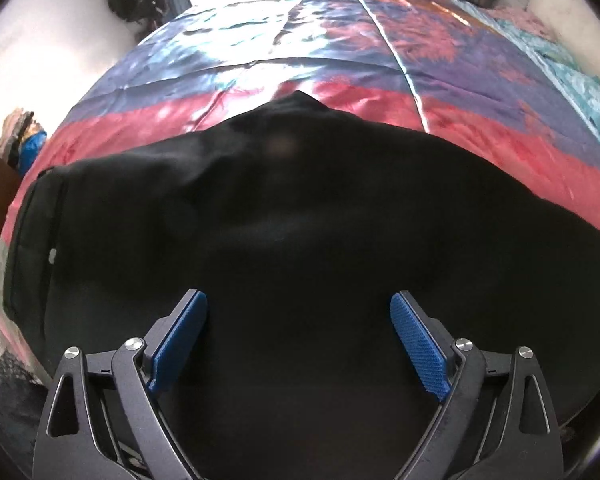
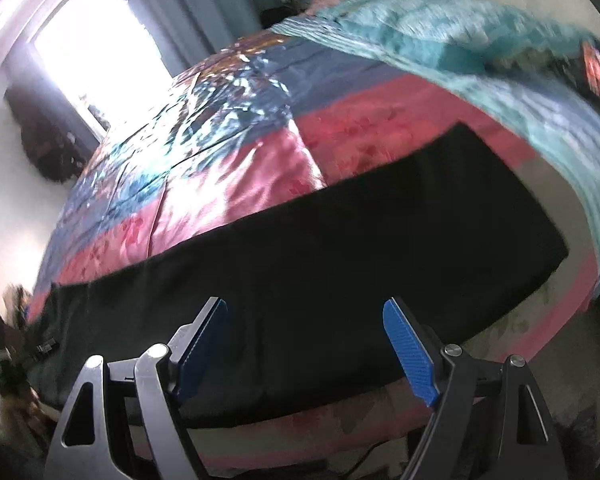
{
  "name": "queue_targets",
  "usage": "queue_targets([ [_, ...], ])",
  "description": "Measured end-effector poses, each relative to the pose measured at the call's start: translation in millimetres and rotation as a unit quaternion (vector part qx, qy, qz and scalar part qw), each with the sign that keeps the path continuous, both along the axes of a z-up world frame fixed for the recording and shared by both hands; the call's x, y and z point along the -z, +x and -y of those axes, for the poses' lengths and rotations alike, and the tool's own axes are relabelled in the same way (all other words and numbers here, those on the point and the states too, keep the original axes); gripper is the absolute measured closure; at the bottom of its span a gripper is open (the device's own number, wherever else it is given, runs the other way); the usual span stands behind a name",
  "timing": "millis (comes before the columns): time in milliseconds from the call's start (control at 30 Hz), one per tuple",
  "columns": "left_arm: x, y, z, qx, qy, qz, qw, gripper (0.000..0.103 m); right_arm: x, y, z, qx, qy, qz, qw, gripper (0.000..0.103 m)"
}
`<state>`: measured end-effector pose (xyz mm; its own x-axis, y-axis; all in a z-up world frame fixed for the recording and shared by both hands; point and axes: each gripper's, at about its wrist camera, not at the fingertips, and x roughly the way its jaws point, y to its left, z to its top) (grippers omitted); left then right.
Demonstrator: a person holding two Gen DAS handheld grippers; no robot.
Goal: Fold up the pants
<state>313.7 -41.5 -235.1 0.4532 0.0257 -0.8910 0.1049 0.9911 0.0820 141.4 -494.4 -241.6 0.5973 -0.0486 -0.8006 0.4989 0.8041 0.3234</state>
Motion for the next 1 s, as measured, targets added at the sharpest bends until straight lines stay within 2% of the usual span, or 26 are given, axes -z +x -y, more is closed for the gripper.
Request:
queue_targets([
  [200,-13.5,-7.9,6.8,0.008,-0.014,0.013,0.9998,0.009,-4.3,-5.8,5.8,0.013,0.016,0.021,1.0,0.023],
  [333,-29.0,-17.4,30.4,0.048,-0.019,0.033,0.9981,0.009,-13.1,0.5,14.6,-0.01,0.035,0.015,0.999,0.023],
  [433,-37.3,-25.1,55.3,0.093,-0.021,0.046,0.9944,0.009,-24.2,9.9,24.7,-0.04,0.016,-0.01,0.999,0.023],
  [567,-29.7,-33.5,82.1,0.134,-0.012,0.042,0.99,0.009,-25.3,22.6,42.7,-0.108,-0.028,-0.078,0.991,0.023],
  [633,-18.5,-34.5,88.2,0.138,-0.005,0.034,0.9899,0.009,-20.2,22.3,51.5,-0.116,-0.039,-0.095,0.988,0.023],
  [767,6.4,-27.5,86.4,0.125,-0.007,0.005,0.9922,0.007,6.5,20.8,79.2,-0.108,-0.03,-0.124,0.986,0.023],
  [867,5.3,-24.9,83.4,0.116,-0.013,0.007,0.9931,0.006,17.0,23.8,90.4,-0.105,-0.009,-0.131,0.986,0.023],
  [1000,1.3,-25.8,81.8,0.112,-0.014,0.006,0.9936,0.007,13.7,26.9,94.4,-0.112,-0.018,-0.129,0.985,0.023],
])
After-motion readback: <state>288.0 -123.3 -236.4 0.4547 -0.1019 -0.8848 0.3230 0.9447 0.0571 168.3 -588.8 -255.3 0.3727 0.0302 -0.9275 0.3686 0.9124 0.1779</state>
